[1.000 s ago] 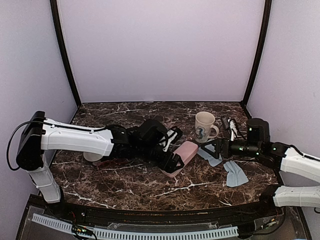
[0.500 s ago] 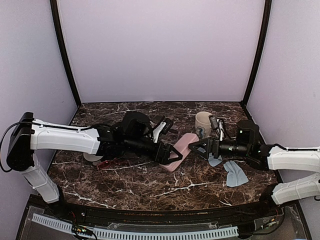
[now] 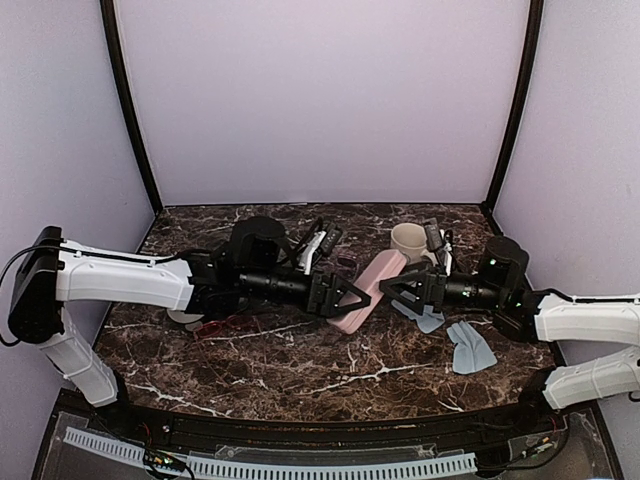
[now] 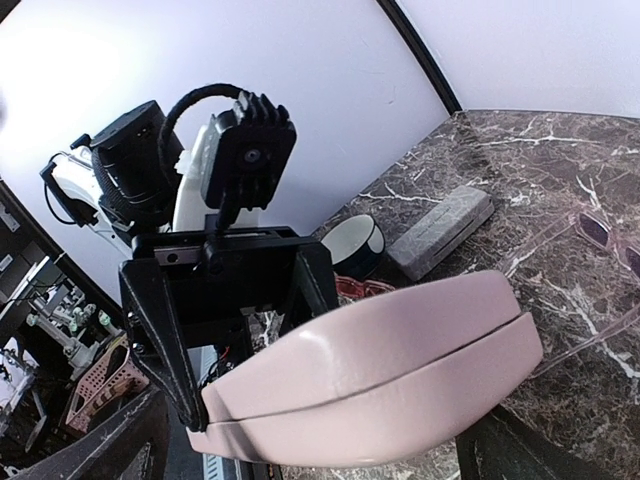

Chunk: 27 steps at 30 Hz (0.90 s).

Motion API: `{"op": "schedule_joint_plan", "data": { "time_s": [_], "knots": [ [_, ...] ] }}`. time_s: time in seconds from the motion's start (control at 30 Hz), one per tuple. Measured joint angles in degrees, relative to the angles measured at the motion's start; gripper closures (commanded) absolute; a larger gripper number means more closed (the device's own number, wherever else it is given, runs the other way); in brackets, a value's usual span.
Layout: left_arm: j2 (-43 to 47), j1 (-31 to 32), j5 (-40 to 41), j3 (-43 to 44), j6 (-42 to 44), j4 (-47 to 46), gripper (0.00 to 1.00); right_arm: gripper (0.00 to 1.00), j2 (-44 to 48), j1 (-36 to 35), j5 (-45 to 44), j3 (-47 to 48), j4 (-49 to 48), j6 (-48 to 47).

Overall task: Organize the sunglasses
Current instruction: Open the sunglasses case at the center of the board.

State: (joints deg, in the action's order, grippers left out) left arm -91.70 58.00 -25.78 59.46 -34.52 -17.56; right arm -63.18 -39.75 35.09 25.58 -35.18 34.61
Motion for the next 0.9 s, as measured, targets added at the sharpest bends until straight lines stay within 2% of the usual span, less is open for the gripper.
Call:
{"op": "schedule_joint_plan", "data": {
  "time_s": [0.7,0.9],
  "knots": [
    [1.9,-0.3,-3.1,-3.7,-3.9,-7.5,1.0,0.0,-1.0,0.0,0.6,-0.2,-5.0,1.4],
    [2.4,-0.3,-3.9,-4.6,-4.6,-8.7,1.0,0.03,-2.7,0.0,1.2,-0.4,-7.6,2.6]
  ]
}}
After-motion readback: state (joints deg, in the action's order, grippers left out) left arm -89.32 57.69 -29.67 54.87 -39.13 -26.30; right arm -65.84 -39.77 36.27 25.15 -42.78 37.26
